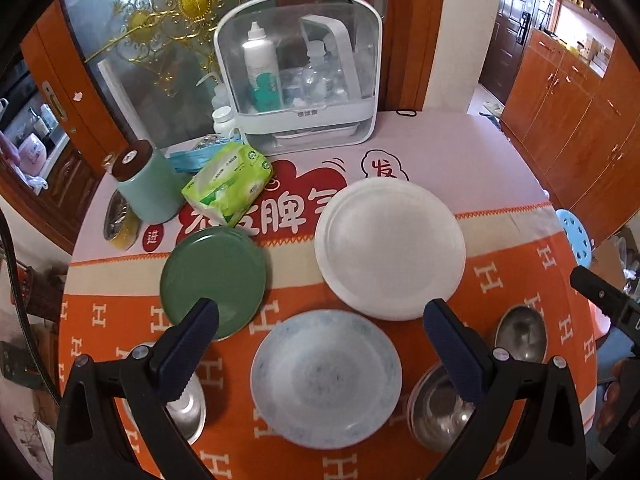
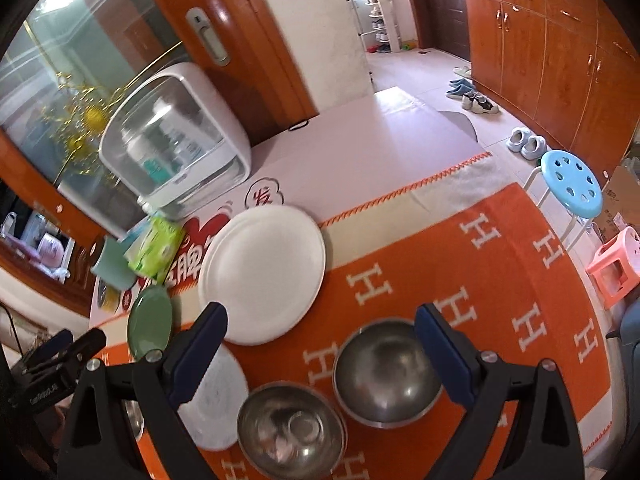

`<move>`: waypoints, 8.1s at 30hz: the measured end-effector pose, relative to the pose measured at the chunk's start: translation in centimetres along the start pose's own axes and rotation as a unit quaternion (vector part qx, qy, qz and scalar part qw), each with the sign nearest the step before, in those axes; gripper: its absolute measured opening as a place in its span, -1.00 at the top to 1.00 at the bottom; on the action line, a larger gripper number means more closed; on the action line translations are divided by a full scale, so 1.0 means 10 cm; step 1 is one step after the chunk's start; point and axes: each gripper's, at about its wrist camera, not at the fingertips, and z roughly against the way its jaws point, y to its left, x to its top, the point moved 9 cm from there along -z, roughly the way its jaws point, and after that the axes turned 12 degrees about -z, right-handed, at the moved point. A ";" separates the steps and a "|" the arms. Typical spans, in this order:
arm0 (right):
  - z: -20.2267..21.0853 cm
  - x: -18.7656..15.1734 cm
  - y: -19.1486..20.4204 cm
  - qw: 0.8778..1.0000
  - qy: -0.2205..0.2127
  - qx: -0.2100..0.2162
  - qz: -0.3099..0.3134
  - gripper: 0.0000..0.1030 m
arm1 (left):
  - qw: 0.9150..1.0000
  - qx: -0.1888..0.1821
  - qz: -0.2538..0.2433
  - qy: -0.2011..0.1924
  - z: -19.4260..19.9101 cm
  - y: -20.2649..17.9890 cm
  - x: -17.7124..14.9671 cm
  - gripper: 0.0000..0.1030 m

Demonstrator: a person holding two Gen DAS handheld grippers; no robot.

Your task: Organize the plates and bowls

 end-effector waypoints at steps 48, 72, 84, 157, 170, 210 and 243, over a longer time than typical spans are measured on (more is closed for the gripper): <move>-1.92 -0.34 0.00 0.990 0.127 0.059 -0.016 0.54 | 0.983 -0.131 0.078 0.098 -2.30 -0.14 -0.20 0.23; -1.38 -0.34 -0.01 0.994 0.084 0.072 -0.022 0.59 | 0.985 -0.156 0.070 0.010 -1.61 -0.13 -0.08 0.35; -0.56 -0.50 -0.01 0.995 0.045 0.090 -0.016 0.59 | 0.980 -0.181 0.069 -0.040 -0.79 -0.25 -0.25 0.33; 0.19 -3.45 -1.00 0.977 0.203 -0.008 0.057 0.48 | 0.974 -0.180 0.102 0.093 -0.04 -0.54 -3.91 0.21; 0.19 -3.46 -1.14 0.982 0.159 -0.097 0.008 0.16 | 0.964 -0.229 0.036 0.130 -0.22 -0.49 -3.92 0.00; 0.51 -3.22 0.52 0.998 -0.030 -0.049 -0.030 -0.22 | 0.950 -0.255 -0.179 -0.027 0.48 0.55 -2.14 -0.73; -0.71 -2.77 0.69 0.992 0.022 0.101 -0.076 -0.22 | 0.966 -0.218 -0.106 0.091 -1.10 0.48 -1.80 -0.72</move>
